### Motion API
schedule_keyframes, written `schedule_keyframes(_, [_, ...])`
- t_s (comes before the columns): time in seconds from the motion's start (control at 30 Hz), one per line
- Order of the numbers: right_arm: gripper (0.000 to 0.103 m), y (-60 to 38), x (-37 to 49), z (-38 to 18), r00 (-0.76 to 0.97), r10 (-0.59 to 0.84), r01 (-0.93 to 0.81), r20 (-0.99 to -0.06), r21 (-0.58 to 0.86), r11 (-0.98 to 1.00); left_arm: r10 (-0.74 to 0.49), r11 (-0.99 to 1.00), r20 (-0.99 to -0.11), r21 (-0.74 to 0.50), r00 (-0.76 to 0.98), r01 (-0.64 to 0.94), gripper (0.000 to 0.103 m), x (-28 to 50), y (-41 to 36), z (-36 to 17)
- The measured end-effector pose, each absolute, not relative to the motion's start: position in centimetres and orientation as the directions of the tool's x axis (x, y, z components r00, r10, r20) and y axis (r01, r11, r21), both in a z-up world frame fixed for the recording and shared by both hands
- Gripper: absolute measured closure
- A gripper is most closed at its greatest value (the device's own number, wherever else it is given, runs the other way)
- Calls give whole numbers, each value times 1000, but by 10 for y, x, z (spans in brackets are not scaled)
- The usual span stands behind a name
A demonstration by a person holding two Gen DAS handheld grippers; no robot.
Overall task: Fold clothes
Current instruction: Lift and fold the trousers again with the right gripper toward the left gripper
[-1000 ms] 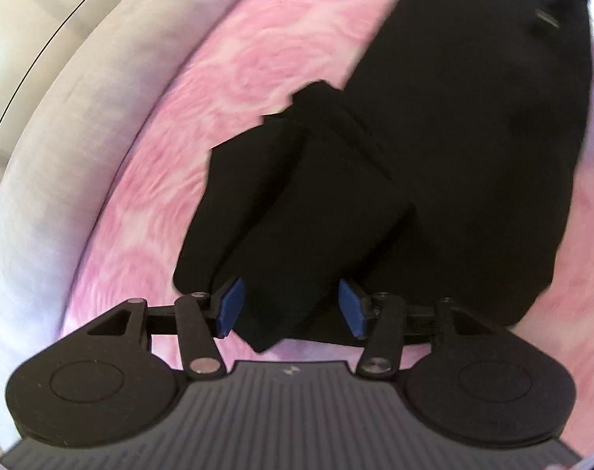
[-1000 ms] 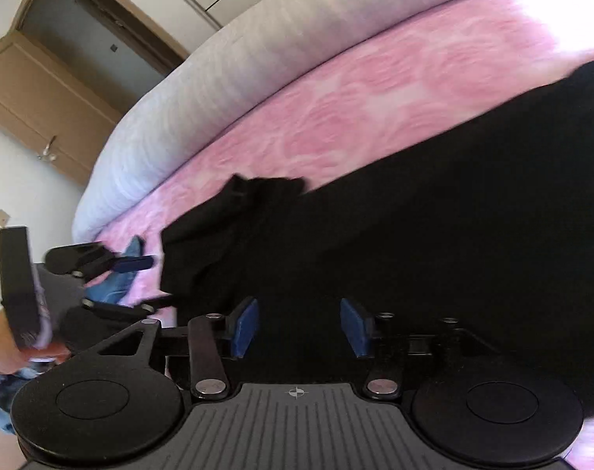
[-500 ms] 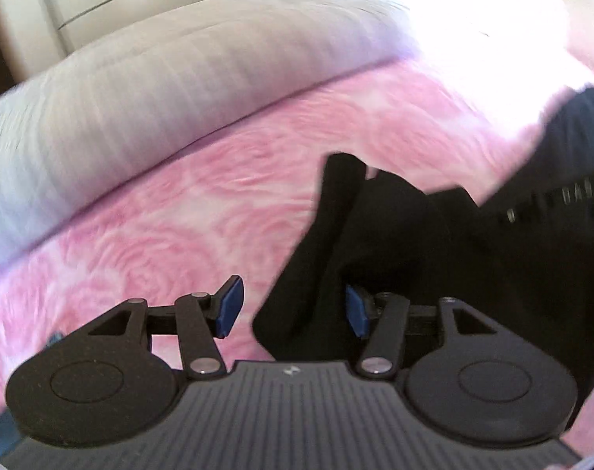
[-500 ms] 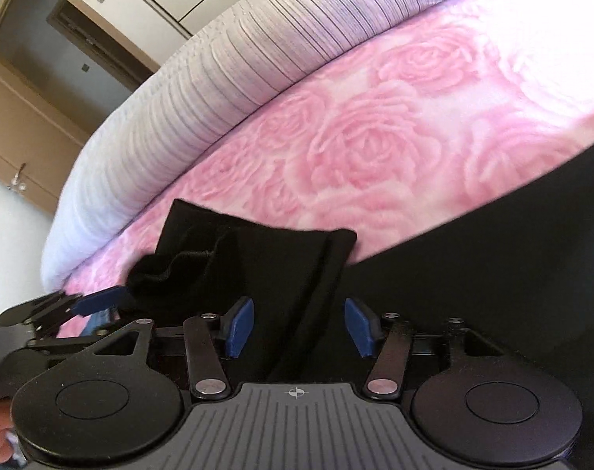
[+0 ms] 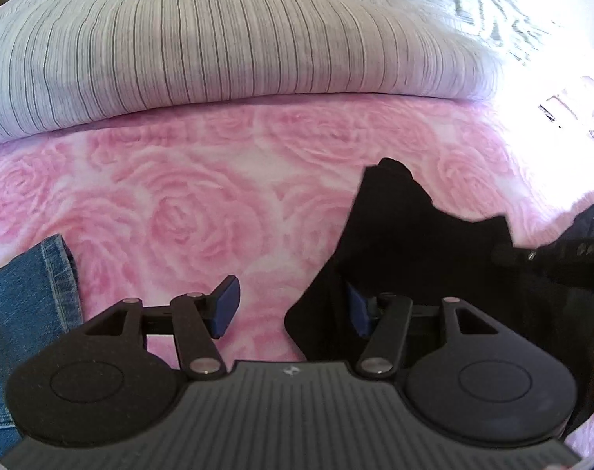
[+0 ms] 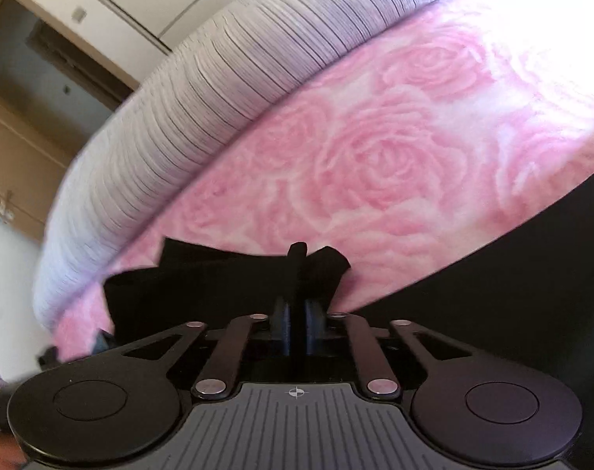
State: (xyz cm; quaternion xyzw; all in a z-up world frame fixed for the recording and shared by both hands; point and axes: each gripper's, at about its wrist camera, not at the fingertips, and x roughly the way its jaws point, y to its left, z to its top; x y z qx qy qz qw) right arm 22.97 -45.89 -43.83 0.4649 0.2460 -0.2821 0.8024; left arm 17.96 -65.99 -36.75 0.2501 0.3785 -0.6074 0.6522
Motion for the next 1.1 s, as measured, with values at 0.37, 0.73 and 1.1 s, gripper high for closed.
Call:
schedule_keyframes(0.37, [102,-342,253,-307,900,-38,266,-435,477,837,-611,242,-791,-226,-33,944,39,189,-646,-359])
schedule_keyframes(0.73, [103,-401,86,-273,837,-410,547,-364,590,594,-770,-95,-565,-356,-296,929,39,90,-699,-274])
schedule_keyframes(1.1, [102,-438,-63,-424,569,-504,798,-650,583,150,-636,-197,-684,-304,-358,932,41,-11,-724,-309])
